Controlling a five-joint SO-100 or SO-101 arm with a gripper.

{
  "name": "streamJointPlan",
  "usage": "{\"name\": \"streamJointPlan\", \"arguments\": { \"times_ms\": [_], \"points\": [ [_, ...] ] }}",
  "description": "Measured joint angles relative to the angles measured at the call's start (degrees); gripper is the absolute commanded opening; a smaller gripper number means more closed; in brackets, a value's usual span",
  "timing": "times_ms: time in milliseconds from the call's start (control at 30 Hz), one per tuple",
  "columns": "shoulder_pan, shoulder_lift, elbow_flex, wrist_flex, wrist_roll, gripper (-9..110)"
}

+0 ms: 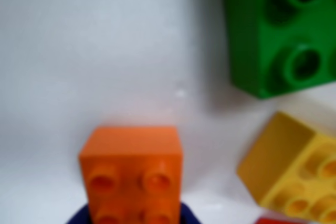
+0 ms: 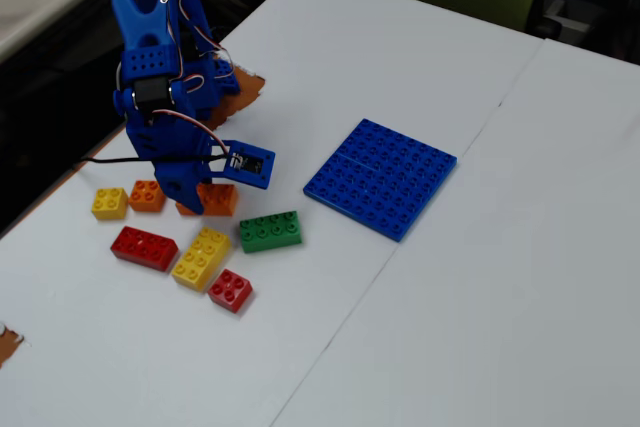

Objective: Pick up the 2x4 orange block and go up the 8x8 blue block.

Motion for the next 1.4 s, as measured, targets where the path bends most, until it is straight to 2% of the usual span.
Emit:
{"name": "streamJointPlan", "arguments": {
  "times_ms": [133, 333, 500, 600, 733, 867, 1033, 1233, 1400],
  "points": [
    [0.18, 4.22, 0.00, 3.87, 2.81, 5],
    [-6.33, 18.11, 0.00, 14.50, 15.47, 5],
    [-17.49, 28.13, 0.00, 16.44, 35.07, 4],
    [-25.31, 31.73, 0.00, 13.10, 49.31, 3],
    [-33.49, 32.70, -1.32, 5.62, 68.82, 2],
    [-37.35, 28.30, -7.65, 2.55, 80.07, 2],
    [-40.34, 15.38, -26.63, 7.21, 87.28, 2],
    [-42.36, -2.11, -52.29, 16.00, 90.35, 2],
    [-43.95, -13.10, -58.27, 20.57, 88.07, 3]
  ]
}}
